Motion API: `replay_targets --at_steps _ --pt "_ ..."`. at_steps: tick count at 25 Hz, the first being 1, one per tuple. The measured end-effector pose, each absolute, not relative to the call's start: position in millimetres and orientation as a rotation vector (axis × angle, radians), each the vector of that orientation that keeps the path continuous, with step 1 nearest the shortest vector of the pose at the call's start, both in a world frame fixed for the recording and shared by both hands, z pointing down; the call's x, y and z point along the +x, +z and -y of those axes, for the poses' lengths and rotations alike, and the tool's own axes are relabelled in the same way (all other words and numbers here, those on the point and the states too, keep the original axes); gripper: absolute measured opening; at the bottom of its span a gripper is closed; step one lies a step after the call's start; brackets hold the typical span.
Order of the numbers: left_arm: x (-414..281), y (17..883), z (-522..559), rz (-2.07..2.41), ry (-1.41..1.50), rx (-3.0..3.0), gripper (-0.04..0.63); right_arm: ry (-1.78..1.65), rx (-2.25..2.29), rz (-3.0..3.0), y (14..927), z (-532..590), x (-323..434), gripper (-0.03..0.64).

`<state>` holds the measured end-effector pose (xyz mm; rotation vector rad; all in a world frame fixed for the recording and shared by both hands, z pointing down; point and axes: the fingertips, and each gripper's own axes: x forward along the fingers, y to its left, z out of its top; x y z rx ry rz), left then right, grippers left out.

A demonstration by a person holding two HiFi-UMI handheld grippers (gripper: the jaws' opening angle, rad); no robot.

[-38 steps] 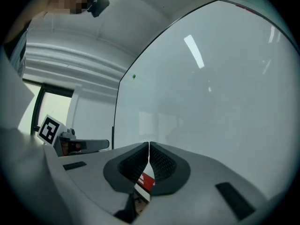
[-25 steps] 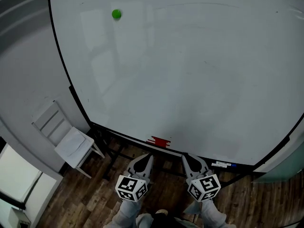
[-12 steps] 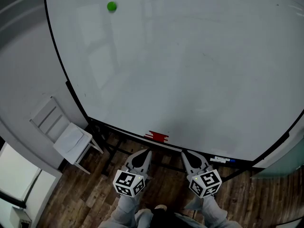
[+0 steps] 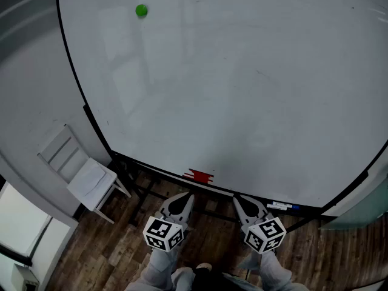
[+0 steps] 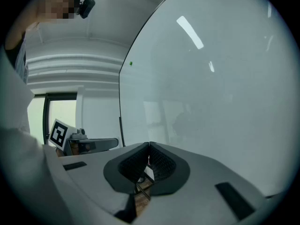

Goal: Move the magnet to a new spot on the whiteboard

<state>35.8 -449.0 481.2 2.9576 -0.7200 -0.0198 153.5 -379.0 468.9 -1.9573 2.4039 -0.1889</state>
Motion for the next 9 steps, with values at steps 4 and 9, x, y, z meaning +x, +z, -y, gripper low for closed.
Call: replay_targets --at_steps 4,9 --pt "34.0 484.5 451.3 0.737 0.009 2.949 0.009 -0.174 -1.963 -2.437 471.4 377.1 152.9 0.028" --pt "33.3 485.4 452.8 0.737 0.001 2.936 0.009 -0.174 -1.953 -2.456 473.4 375.7 154.2 0.028"
